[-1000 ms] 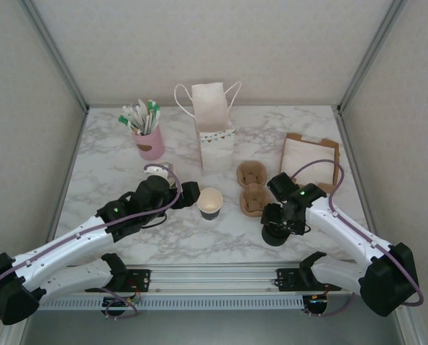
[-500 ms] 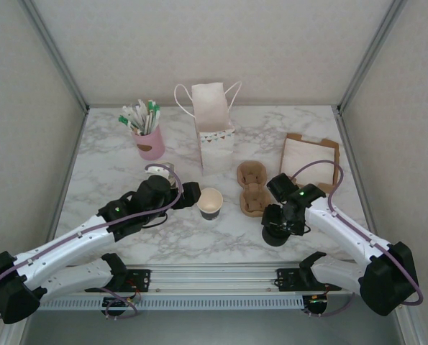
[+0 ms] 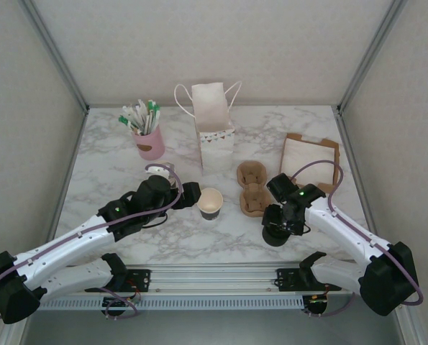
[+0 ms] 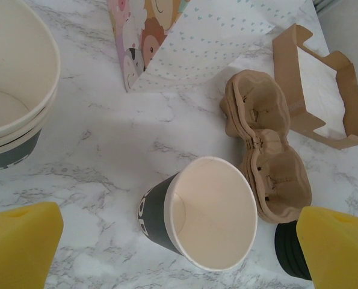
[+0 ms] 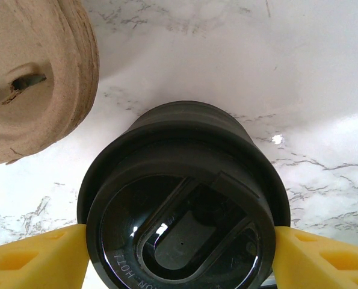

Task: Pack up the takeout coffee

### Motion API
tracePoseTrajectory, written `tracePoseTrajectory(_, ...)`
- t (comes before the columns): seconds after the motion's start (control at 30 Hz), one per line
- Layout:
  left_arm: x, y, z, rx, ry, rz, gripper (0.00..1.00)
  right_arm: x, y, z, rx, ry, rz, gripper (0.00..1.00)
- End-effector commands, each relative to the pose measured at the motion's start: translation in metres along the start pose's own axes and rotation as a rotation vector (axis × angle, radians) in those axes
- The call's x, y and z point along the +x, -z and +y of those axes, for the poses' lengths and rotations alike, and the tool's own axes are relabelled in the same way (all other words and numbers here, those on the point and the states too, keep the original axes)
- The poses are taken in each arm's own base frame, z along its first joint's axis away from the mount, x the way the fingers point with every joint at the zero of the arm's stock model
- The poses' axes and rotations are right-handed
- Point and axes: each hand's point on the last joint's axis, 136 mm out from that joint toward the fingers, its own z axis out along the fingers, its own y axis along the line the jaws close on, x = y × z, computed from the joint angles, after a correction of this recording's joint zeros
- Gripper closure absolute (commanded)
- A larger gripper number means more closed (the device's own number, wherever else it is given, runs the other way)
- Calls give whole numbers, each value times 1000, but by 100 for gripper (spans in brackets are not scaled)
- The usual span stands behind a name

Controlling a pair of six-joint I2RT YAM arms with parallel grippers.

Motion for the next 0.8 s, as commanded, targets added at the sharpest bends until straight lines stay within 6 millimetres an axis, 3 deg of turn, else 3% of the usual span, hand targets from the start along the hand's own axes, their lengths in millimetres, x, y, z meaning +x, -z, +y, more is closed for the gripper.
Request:
tracePoseTrajectory(0.0,2,-1,-3,11,-9,3,0,5,-3,-1,7,3,17,24)
tracePoseTrajectory(0.77,-1,4,-4,23,-1,-7,0,7,13,-4,-15,1,-11,28)
